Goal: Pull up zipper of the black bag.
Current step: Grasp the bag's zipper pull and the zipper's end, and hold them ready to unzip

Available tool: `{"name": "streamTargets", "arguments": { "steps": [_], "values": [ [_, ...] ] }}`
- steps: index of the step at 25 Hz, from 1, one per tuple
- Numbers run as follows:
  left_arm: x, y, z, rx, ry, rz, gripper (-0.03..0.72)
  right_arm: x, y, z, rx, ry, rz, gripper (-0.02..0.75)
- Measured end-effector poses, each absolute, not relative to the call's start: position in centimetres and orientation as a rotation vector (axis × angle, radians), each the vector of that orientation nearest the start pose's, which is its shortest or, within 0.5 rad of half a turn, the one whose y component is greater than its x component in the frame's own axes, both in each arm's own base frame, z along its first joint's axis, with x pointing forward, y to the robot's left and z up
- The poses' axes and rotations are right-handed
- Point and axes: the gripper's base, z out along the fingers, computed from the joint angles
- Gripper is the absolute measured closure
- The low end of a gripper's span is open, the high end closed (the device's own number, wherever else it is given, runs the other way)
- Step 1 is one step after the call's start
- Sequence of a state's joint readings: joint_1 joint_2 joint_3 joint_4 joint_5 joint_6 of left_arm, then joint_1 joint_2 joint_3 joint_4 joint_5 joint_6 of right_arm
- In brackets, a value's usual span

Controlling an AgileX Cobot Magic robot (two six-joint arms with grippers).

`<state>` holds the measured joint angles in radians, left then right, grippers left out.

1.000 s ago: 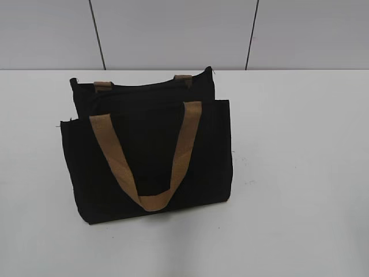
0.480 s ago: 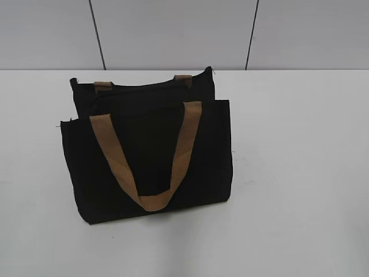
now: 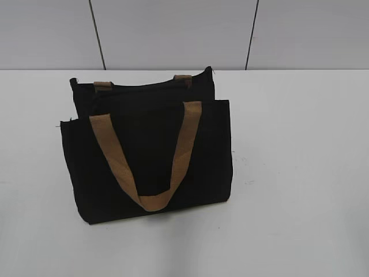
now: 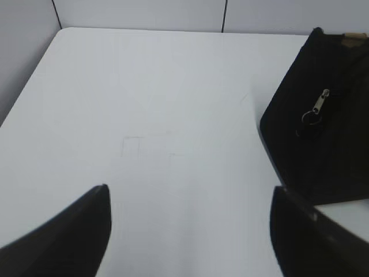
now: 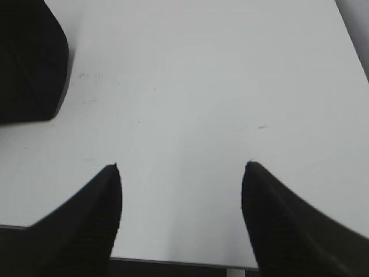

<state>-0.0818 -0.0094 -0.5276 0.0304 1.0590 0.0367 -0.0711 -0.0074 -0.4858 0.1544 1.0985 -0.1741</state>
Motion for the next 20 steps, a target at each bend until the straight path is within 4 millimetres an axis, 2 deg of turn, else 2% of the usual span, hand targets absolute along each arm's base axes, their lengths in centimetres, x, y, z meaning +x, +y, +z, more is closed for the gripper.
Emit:
{"name": "streamTargets", "arguments": {
  "steps": [4,7,9,11,16,20],
  "values": [
    [-0.8,0.5,29.0,0.112,1.948,0.037,0.074,-0.6,1.3,27.1,-0.117,2.076,0.037,0.231],
    [-0.4,0.6,31.0,0.108,1.758,0.055,0.093,-0.6,1.3,27.1,-0.117,2.076,0.037,0.231],
    [0.6,0.4,32.3,0.111,1.646,0.059,0.097,-0.6,1.3,27.1,-0.117,2.076,0.037,0.231],
    [2.5,0.2,32.9,0.121,1.596,0.058,0.099,-0.6,1.3,27.1,-0.117,2.076,0.037,0.231],
    [8.4,-0.6,31.4,0.153,1.520,0.041,0.102,-0.6,1.3,27.1,-0.117,2.076,0.037,0.231],
    [12.4,-1.3,28.1,0.174,1.505,0.002,0.102,-0.6,1.3,27.1,-0.117,2.076,0.037,0.231]
  ]
}}
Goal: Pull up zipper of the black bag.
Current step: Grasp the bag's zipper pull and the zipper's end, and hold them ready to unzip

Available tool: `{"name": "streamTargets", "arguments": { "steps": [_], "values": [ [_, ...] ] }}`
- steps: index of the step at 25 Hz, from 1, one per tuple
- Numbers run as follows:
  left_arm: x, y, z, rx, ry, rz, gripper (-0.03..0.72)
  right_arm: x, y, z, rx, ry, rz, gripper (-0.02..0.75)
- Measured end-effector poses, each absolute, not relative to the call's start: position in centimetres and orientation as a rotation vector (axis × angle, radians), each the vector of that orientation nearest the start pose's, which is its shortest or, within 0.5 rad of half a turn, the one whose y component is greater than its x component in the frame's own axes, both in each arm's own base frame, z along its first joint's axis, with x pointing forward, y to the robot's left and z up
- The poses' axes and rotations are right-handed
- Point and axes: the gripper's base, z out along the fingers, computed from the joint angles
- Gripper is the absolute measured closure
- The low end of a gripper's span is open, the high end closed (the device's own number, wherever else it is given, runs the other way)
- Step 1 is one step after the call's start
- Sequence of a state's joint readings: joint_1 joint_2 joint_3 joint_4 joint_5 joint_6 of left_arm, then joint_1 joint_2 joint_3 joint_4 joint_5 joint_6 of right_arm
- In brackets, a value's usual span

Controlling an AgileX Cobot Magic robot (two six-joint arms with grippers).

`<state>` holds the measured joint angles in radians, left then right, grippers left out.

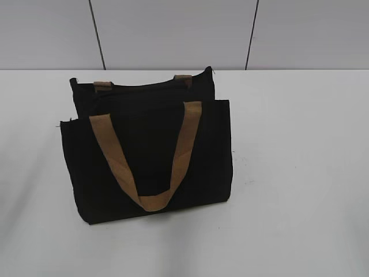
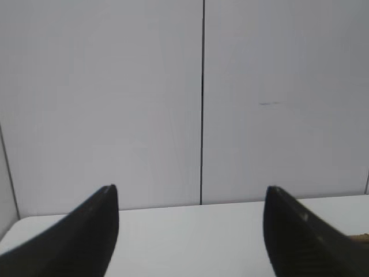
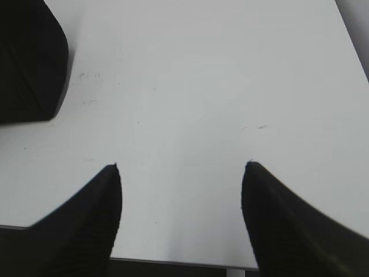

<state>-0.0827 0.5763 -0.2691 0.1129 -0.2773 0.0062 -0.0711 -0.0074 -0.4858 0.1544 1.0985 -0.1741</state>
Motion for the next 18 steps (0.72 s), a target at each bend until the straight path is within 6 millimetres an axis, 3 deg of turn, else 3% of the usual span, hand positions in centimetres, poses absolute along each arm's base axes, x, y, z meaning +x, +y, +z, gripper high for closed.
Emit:
{"name": "streamTargets", "arguments": {
  "steps": [4,12,18],
  "values": [
    [14.6,-2.1,25.9,0.238,1.525,-0.047,0.102,-0.6,1.3,27.1,-0.117,2.076,0.037,0.231],
    [18.7,-4.0,18.8,0.402,1.876,-0.223,0.106,-0.6,1.3,27.1,-0.116,2.076,0.037,0.231],
    [20.6,-5.2,14.4,0.517,1.893,-0.354,0.113,-0.6,1.3,27.1,-0.116,2.075,0.037,0.231]
  ]
}}
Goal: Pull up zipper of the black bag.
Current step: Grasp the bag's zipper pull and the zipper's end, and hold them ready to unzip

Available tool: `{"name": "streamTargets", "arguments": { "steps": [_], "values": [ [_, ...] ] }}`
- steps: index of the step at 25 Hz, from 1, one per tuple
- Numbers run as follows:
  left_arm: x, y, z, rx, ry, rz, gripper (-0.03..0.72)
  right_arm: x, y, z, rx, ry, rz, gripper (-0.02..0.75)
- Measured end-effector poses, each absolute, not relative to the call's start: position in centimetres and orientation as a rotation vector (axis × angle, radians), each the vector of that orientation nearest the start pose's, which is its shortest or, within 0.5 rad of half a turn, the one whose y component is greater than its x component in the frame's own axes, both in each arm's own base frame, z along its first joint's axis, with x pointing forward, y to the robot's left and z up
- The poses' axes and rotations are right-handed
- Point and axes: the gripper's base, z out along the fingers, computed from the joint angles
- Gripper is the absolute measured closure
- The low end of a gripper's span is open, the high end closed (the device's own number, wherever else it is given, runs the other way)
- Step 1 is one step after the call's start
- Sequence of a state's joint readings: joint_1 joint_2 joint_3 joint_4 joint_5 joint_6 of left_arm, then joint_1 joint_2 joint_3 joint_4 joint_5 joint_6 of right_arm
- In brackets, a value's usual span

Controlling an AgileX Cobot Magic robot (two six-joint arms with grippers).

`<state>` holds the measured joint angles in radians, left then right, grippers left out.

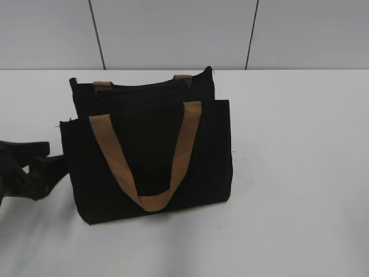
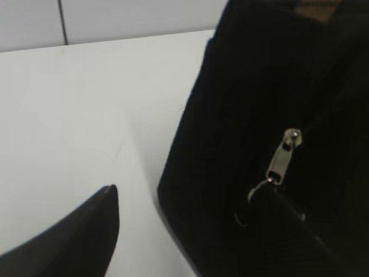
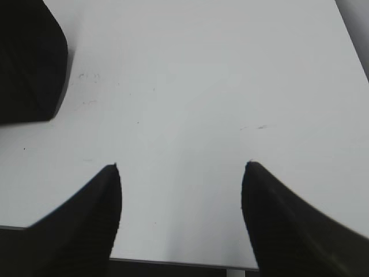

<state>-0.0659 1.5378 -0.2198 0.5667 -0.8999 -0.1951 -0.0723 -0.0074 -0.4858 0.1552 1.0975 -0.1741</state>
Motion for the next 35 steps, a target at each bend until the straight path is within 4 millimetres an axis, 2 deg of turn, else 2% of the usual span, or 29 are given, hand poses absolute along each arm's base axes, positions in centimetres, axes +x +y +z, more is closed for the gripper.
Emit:
{"name": "streamTargets", "arguments": {
  "steps": [6,10,13,18,29,32,35],
  "values": [
    [21.1,-5.4,9.8,0.583,1.895,-0.465,0.114,-0.6,1.3,27.1,-0.116,2.075,0.037,0.231],
    [21.3,-5.8,7.9,0.653,1.924,-0.505,0.114,-0.6,1.3,27.1,-0.116,2.075,0.037,0.231],
    [22.1,-6.2,7.7,0.706,1.888,-0.531,0.116,-0.6,1.3,27.1,-0.116,2.075,0.037,0.231],
    [24.4,-6.8,8.5,0.806,1.767,-0.548,0.116,-0.6,1.3,27.1,-0.116,2.075,0.037,0.231],
    [24.4,-7.1,8.6,0.857,1.737,-0.572,0.121,-0.6,1.3,27.1,-0.116,2.075,0.037,0.231],
    [24.4,-7.1,8.6,0.864,1.735,-0.577,0.167,-0.6,1.3,27.1,-0.116,2.075,0.037,0.231],
    [24.3,-7.2,8.6,0.882,1.728,-0.589,0.281,-0.6,1.3,27.1,-0.116,2.075,0.037,0.231]
  ]
}}
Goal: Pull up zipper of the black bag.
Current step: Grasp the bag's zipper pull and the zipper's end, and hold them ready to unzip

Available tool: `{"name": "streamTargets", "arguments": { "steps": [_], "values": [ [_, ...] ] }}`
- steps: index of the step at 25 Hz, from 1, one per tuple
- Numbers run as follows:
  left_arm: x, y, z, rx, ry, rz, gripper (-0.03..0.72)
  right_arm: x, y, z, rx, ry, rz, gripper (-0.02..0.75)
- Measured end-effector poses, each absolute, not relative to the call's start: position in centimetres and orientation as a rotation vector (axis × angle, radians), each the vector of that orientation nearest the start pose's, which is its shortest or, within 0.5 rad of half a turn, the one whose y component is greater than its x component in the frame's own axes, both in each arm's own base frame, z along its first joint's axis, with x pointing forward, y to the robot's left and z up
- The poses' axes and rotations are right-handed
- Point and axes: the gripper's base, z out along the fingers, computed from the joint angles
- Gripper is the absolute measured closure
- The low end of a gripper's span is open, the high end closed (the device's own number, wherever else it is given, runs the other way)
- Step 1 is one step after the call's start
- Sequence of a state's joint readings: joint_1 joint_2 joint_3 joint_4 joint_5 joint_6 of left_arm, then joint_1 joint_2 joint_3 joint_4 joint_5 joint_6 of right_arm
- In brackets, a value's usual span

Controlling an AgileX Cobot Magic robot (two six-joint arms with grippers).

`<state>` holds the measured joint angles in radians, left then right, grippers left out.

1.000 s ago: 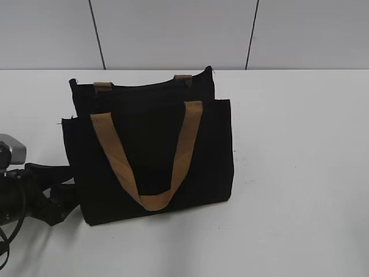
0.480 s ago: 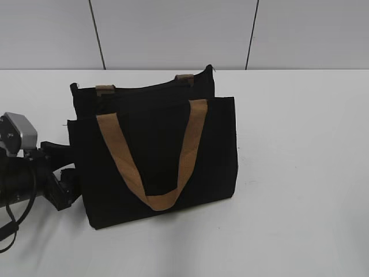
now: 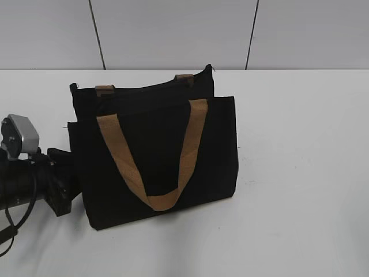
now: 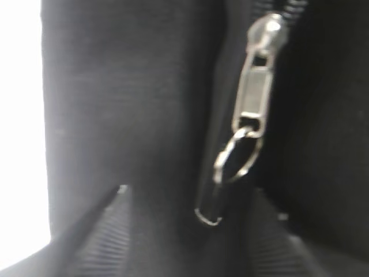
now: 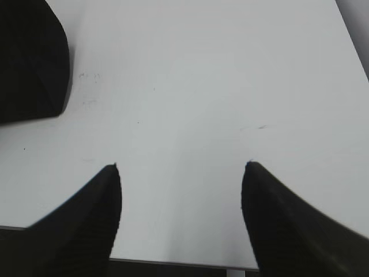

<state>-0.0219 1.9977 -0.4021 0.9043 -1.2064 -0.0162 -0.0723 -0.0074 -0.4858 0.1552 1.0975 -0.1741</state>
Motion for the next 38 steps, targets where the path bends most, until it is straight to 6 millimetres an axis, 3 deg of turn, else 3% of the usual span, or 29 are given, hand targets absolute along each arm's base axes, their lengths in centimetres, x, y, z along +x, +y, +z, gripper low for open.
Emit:
{"name": "streamTargets", "arguments": {
  "steps": [3,6,14,19,26,30,38],
  "values": [
    [24.1,-7.4,8.6,0.911,1.715,-0.609,0.393,-0.6,1.3,27.1,-0.116,2.075,0.037,0.231],
    [24.0,-7.4,8.6,0.922,1.710,-0.617,0.458,-0.6,1.3,27.1,-0.116,2.075,0.037,0.231],
    [23.9,-7.5,8.6,0.926,1.708,-0.620,0.488,-0.6,1.3,27.1,-0.116,2.075,0.037,0.231],
    [23.9,-7.5,8.6,0.926,1.708,-0.620,0.618,-0.6,1.3,27.1,-0.116,2.075,0.037,0.231],
    [23.9,-7.4,8.9,0.864,1.742,-0.663,0.659,-0.6,1.3,27.1,-0.116,2.075,0.037,0.231],
    [22.7,-7.1,10.8,0.834,1.722,-0.644,0.659,-0.6,1.3,27.1,-0.116,2.075,0.037,0.231],
    [20.0,-6.7,16.5,0.693,1.605,-0.624,0.659,-0.6,1.3,27.1,-0.116,2.075,0.037,0.231]
  ]
}}
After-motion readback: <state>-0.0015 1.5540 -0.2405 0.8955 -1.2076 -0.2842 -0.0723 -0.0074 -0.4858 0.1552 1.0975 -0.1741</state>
